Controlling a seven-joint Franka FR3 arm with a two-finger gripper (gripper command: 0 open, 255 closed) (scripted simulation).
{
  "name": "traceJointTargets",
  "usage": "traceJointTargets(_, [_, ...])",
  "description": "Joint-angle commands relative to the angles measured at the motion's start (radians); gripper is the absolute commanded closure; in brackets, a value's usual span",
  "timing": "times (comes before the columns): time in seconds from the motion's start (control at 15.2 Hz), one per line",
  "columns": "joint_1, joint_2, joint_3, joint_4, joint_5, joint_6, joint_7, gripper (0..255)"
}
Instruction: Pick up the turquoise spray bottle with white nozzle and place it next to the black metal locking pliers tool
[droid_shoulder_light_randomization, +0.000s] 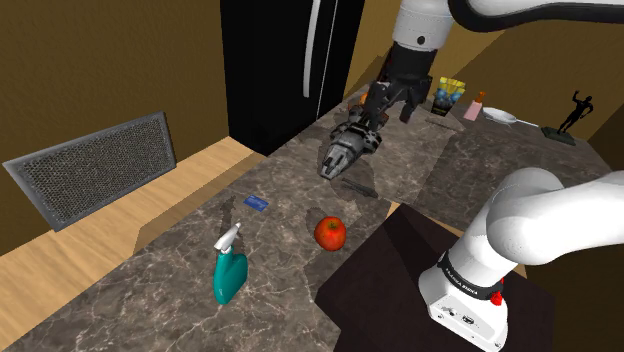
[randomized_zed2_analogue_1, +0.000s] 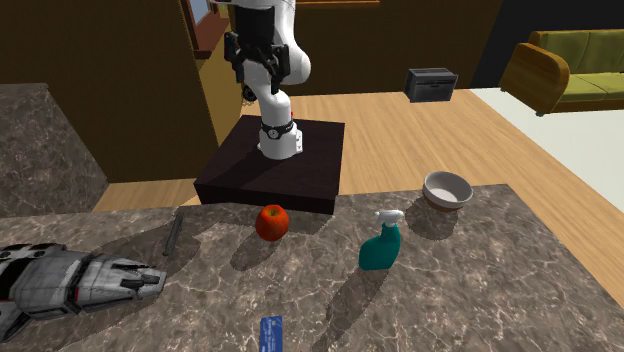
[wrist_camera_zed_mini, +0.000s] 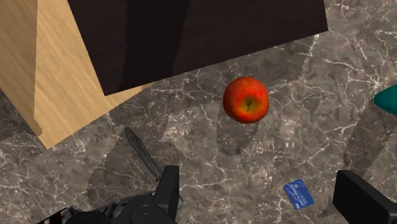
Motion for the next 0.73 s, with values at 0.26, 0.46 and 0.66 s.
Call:
traceJointTargets(0.26, [0.011, 0.065, 0.168, -0.035, 0.106, 0.096, 0.247, 0])
traceJointTargets(0.46, [0.009, 0.122, 0.252, -0.028, 0.147, 0.147, 0.368, 0])
traceJointTargets(0.66, [-0.003, 0.197, 0.339, -0.006, 0.176, 0.202, 0.491, 0])
